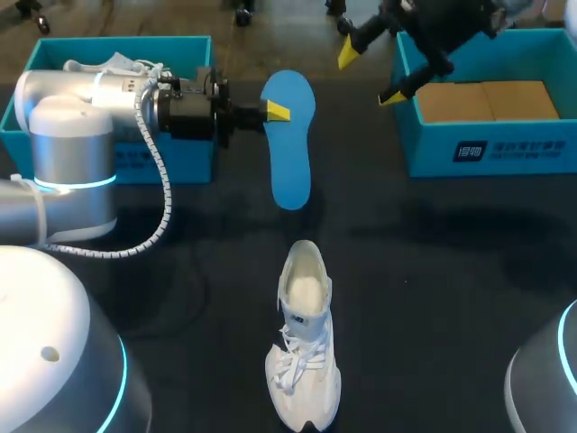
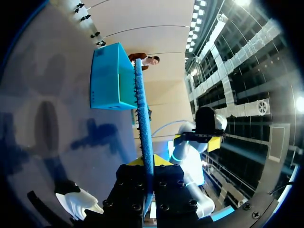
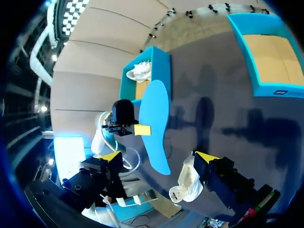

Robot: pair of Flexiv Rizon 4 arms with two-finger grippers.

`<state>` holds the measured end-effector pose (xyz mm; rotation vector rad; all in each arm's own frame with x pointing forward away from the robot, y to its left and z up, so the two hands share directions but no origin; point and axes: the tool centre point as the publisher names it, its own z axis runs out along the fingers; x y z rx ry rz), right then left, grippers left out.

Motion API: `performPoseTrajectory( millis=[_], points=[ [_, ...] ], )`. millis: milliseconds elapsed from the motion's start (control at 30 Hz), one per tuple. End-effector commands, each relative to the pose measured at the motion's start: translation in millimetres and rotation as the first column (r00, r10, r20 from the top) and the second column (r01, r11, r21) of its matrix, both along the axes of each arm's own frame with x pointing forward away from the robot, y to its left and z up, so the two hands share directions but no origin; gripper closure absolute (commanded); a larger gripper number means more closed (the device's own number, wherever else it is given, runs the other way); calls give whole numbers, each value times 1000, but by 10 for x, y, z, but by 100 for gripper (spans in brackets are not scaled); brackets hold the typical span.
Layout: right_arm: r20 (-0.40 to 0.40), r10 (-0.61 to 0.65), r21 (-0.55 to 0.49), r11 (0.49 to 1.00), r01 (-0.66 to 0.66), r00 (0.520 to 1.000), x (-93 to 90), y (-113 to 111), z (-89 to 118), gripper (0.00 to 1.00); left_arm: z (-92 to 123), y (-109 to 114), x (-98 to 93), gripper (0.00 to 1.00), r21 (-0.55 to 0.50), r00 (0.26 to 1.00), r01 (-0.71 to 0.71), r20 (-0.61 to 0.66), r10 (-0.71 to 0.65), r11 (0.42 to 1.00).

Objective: Take the shoe out of the shoebox, open the shoe tongue, remove and reinsert the insole, then place the shoe into the shoebox

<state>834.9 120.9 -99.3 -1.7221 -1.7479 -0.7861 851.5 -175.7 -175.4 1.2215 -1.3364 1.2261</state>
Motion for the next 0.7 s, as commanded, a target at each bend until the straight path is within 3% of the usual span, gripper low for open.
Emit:
performPoseTrajectory(
  millis=[33, 400, 700],
  points=[
    [19, -2, 430, 903, -7, 1000, -65, -47, -139, 0, -2, -1, -6, 100, 1, 1000, -1, 0, 1, 1000],
    [47, -11, 526, 851, -15, 999, -73, -61, -308, 0, -2, -1, -6, 100, 1, 1000, -1, 0, 1, 1000],
    [29, -9, 527, 850, -8, 1000, -91, -32, -311, 0, -2, -1, -6, 100, 1, 1000, -1, 0, 1, 1000]
  ],
)
